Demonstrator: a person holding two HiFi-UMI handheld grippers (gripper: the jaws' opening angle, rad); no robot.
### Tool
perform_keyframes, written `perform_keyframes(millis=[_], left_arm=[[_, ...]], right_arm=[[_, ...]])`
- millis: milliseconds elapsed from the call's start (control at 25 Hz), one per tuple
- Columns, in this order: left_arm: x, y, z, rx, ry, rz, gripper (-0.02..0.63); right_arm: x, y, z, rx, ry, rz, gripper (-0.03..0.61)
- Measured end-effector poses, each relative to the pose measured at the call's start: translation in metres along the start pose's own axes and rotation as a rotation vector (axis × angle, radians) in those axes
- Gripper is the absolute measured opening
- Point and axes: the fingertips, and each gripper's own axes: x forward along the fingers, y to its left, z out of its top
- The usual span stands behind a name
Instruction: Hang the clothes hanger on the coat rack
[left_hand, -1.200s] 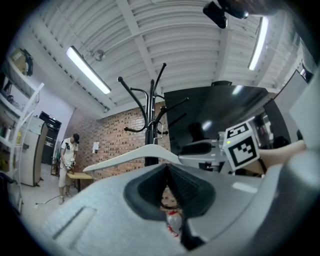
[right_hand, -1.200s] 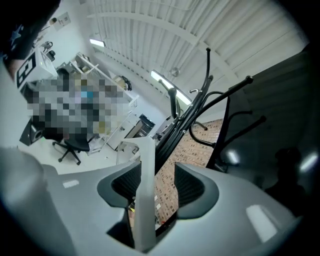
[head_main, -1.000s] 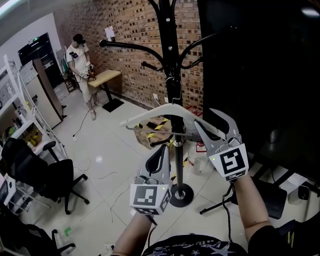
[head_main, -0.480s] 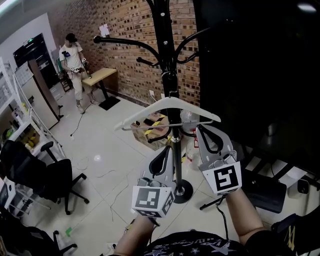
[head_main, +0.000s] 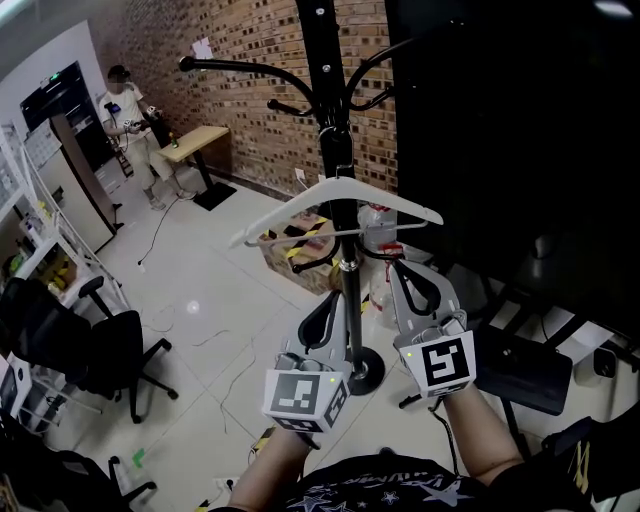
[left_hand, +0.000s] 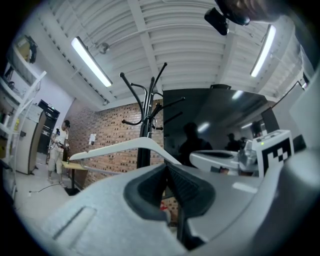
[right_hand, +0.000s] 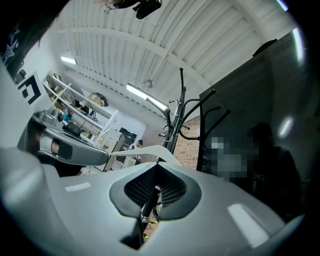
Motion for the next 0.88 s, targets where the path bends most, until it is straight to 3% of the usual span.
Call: perform_keyframes(millis=[440, 880], left_arm=[[-0.002, -0.006, -0.013, -0.011, 0.024, -0.002, 0.005], [-0.005, -0.002, -0.021, -0.035, 0.044, 0.024, 0.005]], right_arm=[[-0.005, 0.003, -0.011, -0.003, 0.046, 0.009, 0.006], [-0.009, 0.016, -0.026, 0.056, 0.081, 0.041, 0.006]])
